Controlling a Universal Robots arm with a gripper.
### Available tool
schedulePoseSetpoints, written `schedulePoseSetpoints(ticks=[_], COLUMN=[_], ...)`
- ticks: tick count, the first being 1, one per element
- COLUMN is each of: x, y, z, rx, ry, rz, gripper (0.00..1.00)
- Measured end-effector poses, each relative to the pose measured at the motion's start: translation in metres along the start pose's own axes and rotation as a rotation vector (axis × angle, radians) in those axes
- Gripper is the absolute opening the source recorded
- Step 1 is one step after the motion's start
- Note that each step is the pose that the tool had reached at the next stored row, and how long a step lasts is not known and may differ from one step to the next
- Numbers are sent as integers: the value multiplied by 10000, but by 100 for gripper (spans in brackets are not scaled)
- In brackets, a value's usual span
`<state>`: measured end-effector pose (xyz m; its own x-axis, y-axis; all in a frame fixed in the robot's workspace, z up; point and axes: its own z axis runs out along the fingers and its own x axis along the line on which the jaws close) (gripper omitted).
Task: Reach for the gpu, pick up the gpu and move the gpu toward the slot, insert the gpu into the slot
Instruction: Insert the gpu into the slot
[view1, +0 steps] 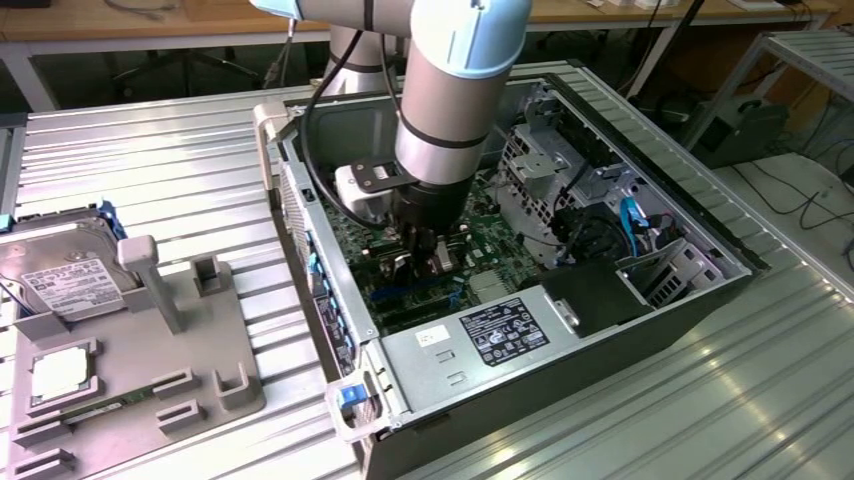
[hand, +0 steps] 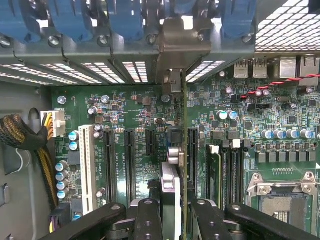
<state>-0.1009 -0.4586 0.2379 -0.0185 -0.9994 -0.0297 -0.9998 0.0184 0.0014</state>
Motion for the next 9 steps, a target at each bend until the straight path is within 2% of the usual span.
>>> schedulePoseSetpoints(ticks=[9], x=[-3], y=[1], z=[-41], rx=[-3], ry=[10], rz=[1], gripper=[28])
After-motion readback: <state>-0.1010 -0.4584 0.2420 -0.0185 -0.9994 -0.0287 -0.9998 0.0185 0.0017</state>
